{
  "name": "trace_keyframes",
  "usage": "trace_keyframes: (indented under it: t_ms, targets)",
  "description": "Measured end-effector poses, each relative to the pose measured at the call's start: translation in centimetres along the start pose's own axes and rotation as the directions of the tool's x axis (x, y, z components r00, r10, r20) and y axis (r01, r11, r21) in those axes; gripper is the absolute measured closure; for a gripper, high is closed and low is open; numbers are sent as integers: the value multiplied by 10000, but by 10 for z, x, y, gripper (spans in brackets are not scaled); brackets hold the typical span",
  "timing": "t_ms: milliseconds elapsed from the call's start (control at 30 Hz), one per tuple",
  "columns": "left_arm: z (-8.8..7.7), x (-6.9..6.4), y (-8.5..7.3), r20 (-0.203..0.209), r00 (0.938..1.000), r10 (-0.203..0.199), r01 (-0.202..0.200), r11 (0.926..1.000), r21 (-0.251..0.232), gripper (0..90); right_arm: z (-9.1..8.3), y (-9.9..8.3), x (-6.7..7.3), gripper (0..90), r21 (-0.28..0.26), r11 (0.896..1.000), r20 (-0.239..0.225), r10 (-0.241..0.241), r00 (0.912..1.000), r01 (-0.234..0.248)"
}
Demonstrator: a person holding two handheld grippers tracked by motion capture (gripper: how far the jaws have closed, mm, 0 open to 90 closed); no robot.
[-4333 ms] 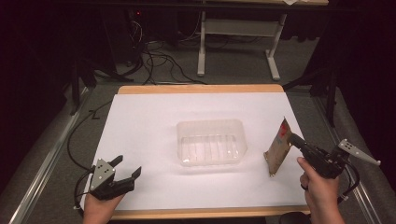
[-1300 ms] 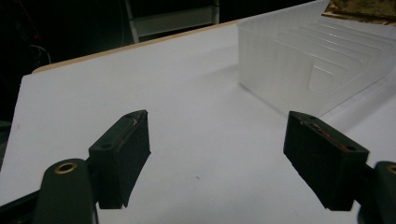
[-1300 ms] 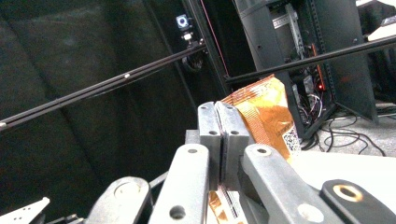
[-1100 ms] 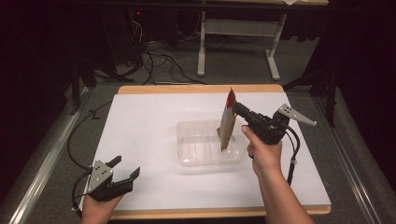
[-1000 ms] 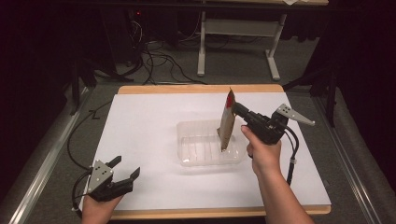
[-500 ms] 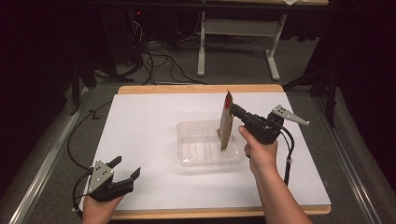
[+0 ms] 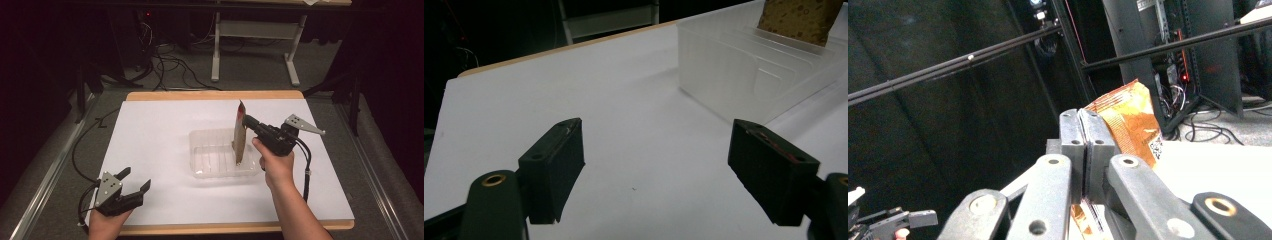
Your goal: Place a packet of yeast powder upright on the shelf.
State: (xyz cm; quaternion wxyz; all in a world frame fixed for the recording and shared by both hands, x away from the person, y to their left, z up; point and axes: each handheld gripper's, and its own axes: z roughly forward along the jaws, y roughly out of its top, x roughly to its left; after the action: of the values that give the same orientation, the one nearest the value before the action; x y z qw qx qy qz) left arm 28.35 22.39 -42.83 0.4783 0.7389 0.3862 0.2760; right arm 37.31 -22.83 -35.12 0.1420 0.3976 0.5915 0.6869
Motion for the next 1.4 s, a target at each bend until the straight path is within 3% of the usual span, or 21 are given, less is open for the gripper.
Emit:
trace_keyframes:
  t_ms: [567, 733, 1000, 1400]
  targets:
    - [-1, 1, 1, 33, 10000, 22, -21, 10000, -67, 230, 6, -25, -8, 900, 863, 9963, 428, 8, 9991, -45]
    - [0, 1, 1, 74, 10000, 22, -22, 10000, -33, 231, 6, -28, -5, 899, 1018, 9946, 439, -253, 9987, 207]
    - [0, 1, 1, 90, 10000, -5, 6, 10000, -38, 230, 5, -32, -7, 890, 982, 9951, 478, -170, 9987, 122]
    - [0, 2, 1, 100, 9999, -30, 30, 10000, -33, 230, 4, -31, -5, 754, 933, 9954, 408, -248, 9989, 209]
